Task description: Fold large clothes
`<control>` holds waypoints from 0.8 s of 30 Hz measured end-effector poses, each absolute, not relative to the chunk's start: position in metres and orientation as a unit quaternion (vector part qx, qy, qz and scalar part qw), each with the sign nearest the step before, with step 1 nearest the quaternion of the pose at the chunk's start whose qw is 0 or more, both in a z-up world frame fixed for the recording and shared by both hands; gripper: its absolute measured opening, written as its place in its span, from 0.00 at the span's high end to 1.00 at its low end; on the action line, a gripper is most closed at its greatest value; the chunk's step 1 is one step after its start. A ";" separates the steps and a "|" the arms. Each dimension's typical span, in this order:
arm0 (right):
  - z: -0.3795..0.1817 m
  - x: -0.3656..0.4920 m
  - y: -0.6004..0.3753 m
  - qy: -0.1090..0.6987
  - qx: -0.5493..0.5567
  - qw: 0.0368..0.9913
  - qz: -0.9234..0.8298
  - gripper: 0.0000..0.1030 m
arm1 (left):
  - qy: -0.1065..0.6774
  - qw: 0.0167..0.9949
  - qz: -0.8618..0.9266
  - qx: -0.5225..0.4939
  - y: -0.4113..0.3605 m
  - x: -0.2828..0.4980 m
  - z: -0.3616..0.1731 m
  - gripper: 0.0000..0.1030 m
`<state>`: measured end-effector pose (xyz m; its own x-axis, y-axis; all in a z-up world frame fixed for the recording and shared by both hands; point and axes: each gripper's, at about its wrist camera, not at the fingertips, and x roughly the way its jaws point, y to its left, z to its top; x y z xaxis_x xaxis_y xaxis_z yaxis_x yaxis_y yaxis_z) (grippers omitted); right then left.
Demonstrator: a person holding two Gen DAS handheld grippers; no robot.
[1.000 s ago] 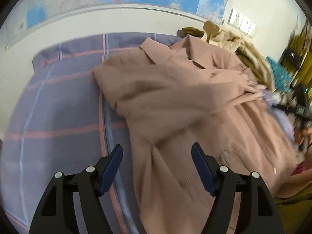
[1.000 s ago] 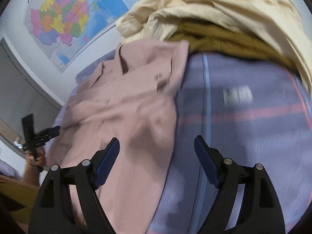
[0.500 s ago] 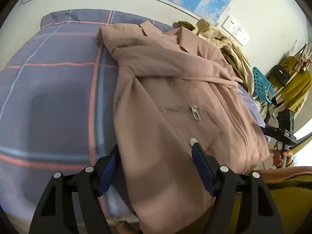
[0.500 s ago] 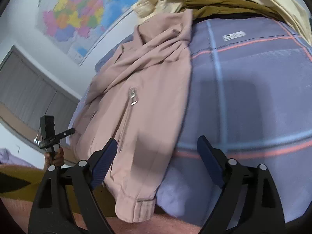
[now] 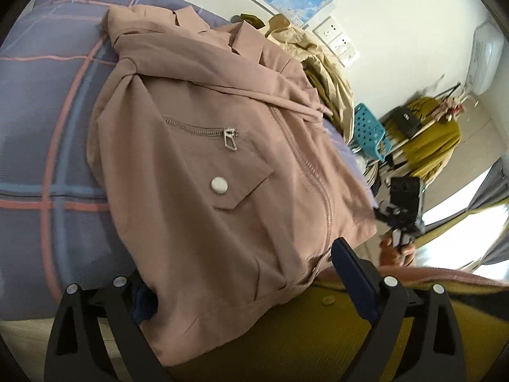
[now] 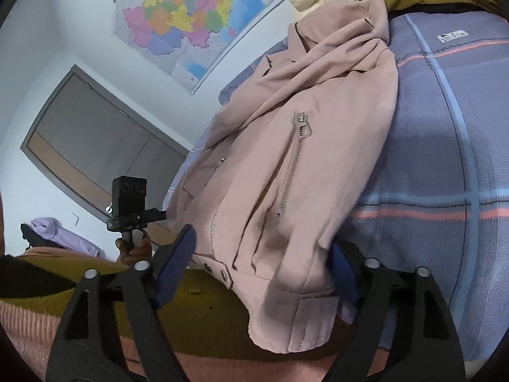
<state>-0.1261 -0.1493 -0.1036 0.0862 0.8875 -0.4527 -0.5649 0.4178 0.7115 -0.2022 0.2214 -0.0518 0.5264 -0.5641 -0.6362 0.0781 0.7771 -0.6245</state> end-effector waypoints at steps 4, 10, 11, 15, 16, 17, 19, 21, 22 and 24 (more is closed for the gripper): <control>-0.113 -0.122 -0.150 0.460 0.178 0.735 0.465 0.78 | 0.450 0.845 -0.144 -0.249 0.215 -0.198 -0.050 0.43; -0.107 -0.125 -0.165 0.438 0.228 0.729 0.474 0.93 | 0.464 0.836 -0.084 -0.281 0.236 -0.197 -0.055 0.96; -0.100 -0.128 -0.168 0.425 0.237 0.725 0.486 0.93 | 0.455 0.837 -0.086 -0.290 0.240 -0.199 -0.050 0.97; -0.057 -0.146 -0.177 0.355 0.241 0.734 0.526 0.94 | 0.410 0.850 -0.108 -0.312 0.253 -0.215 -0.021 0.97; -0.048 -0.152 -0.179 0.340 0.239 0.733 0.539 0.94 | 0.404 0.851 -0.109 -0.316 0.257 -0.219 -0.016 0.97; -0.044 -0.155 -0.180 0.331 0.229 0.736 0.544 0.94 | 0.399 0.855 -0.107 -0.312 0.260 -0.224 -0.010 0.97; -0.052 -0.154 -0.181 0.347 0.223 0.737 0.535 0.93 | 0.409 0.856 -0.106 -0.298 0.261 -0.228 -0.010 0.97; -0.073 -0.146 -0.180 0.386 0.228 0.729 0.517 0.89 | 0.440 0.839 -0.103 -0.304 0.263 -0.227 -0.028 0.97; -0.087 -0.143 -0.179 0.408 0.224 0.727 0.505 0.88 | 0.455 0.830 -0.104 -0.307 0.262 -0.226 -0.038 0.97; -0.110 -0.141 -0.177 0.444 0.227 0.713 0.494 0.86 | 0.471 0.822 -0.105 -0.301 0.259 -0.226 -0.050 0.96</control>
<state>-0.1407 -0.1770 -0.1100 0.1183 0.9048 -0.4090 -0.5022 0.4099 0.7614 -0.2257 0.2587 -0.0500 0.5345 -0.4565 -0.7112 -0.1112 0.7962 -0.5947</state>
